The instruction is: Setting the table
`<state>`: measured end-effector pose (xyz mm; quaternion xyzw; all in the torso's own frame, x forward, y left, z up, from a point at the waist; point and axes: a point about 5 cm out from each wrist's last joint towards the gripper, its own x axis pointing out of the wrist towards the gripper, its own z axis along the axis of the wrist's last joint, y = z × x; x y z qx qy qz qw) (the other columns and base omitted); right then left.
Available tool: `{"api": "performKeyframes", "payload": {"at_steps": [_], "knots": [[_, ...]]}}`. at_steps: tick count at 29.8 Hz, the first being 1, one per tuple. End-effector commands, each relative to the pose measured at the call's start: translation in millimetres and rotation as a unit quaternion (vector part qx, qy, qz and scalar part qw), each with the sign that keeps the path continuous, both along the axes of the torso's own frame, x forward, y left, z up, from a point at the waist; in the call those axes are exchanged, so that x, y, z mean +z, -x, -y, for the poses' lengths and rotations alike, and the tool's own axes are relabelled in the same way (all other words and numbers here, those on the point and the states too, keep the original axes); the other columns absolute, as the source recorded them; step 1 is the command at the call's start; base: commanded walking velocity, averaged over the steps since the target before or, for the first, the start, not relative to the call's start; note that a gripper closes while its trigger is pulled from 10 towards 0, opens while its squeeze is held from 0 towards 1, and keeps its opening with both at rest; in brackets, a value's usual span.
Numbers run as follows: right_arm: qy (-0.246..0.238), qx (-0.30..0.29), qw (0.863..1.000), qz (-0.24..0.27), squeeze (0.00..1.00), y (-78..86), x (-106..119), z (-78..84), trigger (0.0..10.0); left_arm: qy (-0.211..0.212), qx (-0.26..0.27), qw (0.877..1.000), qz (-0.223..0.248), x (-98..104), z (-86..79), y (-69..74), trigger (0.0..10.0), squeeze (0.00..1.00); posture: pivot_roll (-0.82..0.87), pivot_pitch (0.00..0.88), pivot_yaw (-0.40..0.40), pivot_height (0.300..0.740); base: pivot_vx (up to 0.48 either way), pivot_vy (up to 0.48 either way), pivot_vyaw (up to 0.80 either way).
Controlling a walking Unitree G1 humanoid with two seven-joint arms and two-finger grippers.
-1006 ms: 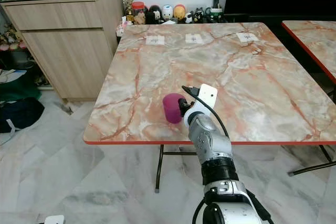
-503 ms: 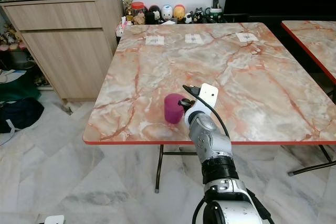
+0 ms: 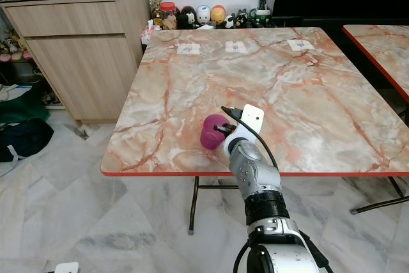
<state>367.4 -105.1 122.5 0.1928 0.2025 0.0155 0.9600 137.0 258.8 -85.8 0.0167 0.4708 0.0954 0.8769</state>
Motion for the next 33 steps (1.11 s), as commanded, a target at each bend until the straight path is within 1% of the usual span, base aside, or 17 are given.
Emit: {"api": "performKeyframes", "payload": {"at_steps": [1, 3, 6, 7, 8, 9, 10, 11, 13, 14, 20, 24, 26, 33], "knots": [[-0.004, -0.009, 1.000, 0.021, 0.00, -3.1, 8, -0.7, 0.0, 0.003, -0.001, 1.000, -0.010, -2, 1.9, 3.1, 10.0, 0.00, 0.00, 0.000, 0.010, 0.740, 0.000, 0.000, 0.00], [-0.004, -0.015, 0.999, 0.031, 0.00, -3.0, 9, 0.6, 0.0, 0.002, -0.001, 1.000, -0.010, -2, 1.8, 3.2, 10.0, 0.00, 0.00, 0.000, 0.010, 0.740, 0.000, 0.000, 0.00], [0.000, -0.028, 0.998, 0.065, 0.00, -2.0, 14, 3.4, 0.0, -0.002, -0.002, 1.000, -0.012, -2, 1.5, 3.6, 10.0, 0.00, 0.00, 0.000, 0.009, 0.740, 0.000, 0.000, 0.00], [-0.002, -0.036, 0.994, 0.099, 0.00, 0.0, 20, 4.6, 0.0, -0.001, 0.002, 1.000, -0.010, -2, 1.4, 3.8, 10.0, 0.00, 0.00, 0.000, 0.008, 0.740, 0.000, 0.000, 0.00], [0.007, -0.039, 0.992, 0.120, 0.00, 1.6, 24, 5.5, 0.0, -0.001, 0.004, 1.000, -0.009, -2, 1.4, 3.9, 10.0, 0.00, 0.00, 0.000, 0.007, 0.740, 0.000, 0.000, 0.00], [0.020, -0.039, 0.989, 0.139, 0.00, 3.7, 27, 6.1, 1.1, -0.001, 0.005, 1.000, -0.008, -2, 1.4, 4.0, 10.0, 0.00, 0.00, 0.000, 0.006, 0.740, 0.000, 0.000, 0.00], [0.031, -0.038, 0.987, 0.154, 0.00, 6.2, 28, 6.1, 4.5, -0.001, 0.005, 1.000, -0.008, -2, 1.4, 4.2, 10.0, 0.00, 0.00, 0.000, 0.006, 0.740, 0.000, 0.000, 0.00], [0.040, -0.036, 0.984, 0.173, 0.00, 10.7, 30, 6.0, 10.0, 0.000, 0.005, 1.000, -0.008, -2, 1.6, 4.5, 10.0, 0.00, -0.01, 0.000, 0.006, 0.740, 0.000, 0.000, 0.00], [0.041, -0.036, 0.982, 0.180, 0.00, 15.3, 28, 6.5, 10.0, 0.000, 0.005, 1.000, -0.009, -2, 1.7, 4.7, 10.0, 0.00, -0.01, 0.000, 0.006, 0.740, 0.000, 0.000, 0.00], [0.056, -0.037, 0.980, 0.188, 0.00, 21.4, 24, 9.0, 10.0, 0.001, 0.003, 1.000, -0.010, -3, 2.0, 4.9, 10.0, 0.00, -0.01, 0.000, 0.005, 0.740, 0.000, 0.000, 0.00], [0.101, -0.035, 0.972, 0.210, 0.00, 32.6, 19, 16.3, 10.0, -0.005, -0.015, 1.000, -0.015, -3, 2.6, 4.4, 10.0, 0.00, -0.02, 0.000, 0.001, 0.740, 0.000, 0.000, 0.00], [0.120, -0.044, 0.968, 0.218, 0.00, 33.2, 21, 22.2, 10.0, -0.008, -0.020, 1.000, -0.017, -3, 2.6, 4.5, 10.0, 0.00, -0.03, 0.000, 0.001, 0.740, 0.000, -0.420, 0.00], [0.129, -0.054, 0.965, 0.223, 0.00, 29.8, 26, 25.3, 10.0, -0.008, -0.021, 1.000, -0.019, -3, 2.9, 4.8, 10.0, 0.00, -0.03, 0.000, -0.001, 0.740, 0.000, -0.452, 0.00], [0.131, -0.064, 0.962, 0.229, 0.00, 28.6, 28, 27.0, 10.0, -0.008, -0.022, 1.000, -0.021, -3, 3.1, 5.2, 10.0, 0.00, -0.02, 0.000, -0.002, 0.740, 0.000, -0.446, 0.00]]}}
